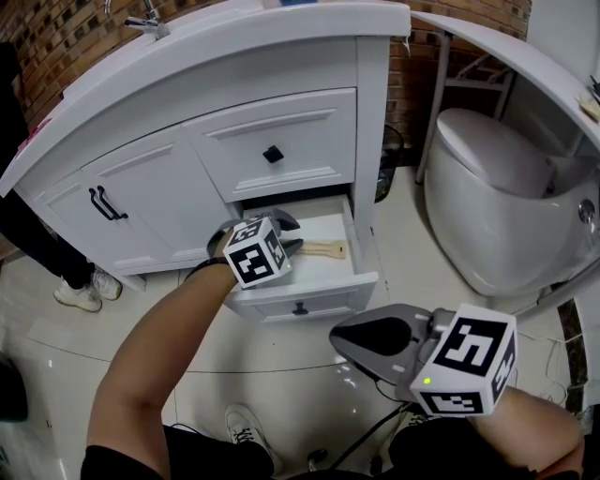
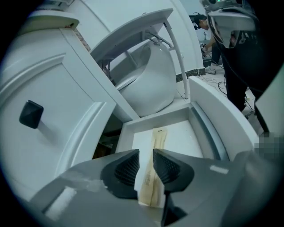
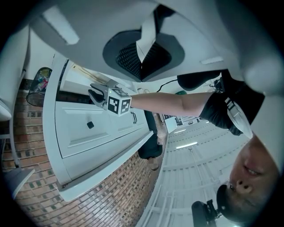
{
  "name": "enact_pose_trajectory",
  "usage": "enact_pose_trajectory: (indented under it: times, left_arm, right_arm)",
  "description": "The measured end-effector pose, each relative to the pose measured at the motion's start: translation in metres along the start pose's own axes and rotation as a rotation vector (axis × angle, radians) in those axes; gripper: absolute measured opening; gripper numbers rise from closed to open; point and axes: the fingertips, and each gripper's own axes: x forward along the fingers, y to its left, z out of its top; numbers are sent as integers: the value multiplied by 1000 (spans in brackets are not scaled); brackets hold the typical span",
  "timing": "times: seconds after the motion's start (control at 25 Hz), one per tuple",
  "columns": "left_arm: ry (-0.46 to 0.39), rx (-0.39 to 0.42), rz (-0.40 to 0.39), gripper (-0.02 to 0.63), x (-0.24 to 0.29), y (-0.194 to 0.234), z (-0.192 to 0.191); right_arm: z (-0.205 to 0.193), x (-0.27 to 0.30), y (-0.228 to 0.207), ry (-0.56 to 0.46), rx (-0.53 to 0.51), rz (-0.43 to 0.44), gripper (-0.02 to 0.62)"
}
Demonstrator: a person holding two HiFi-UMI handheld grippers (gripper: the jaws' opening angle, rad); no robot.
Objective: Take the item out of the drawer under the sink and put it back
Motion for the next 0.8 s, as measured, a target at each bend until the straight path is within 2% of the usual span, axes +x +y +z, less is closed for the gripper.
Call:
enact_pose_trajectory:
  times: [0.36, 0.64, 0.8]
  left_arm:
    - [88, 27, -71, 140, 32, -8, -25]
    - [110, 48, -163, 140, 46, -20, -30]
    - [140, 69, -183, 143, 57, -24, -38]
  right_arm:
    - [-5, 5, -4, 26, 13, 8, 8]
    - [-10, 8, -10, 39, 29, 9, 8]
    - [-9, 9, -13, 40, 35, 5, 8]
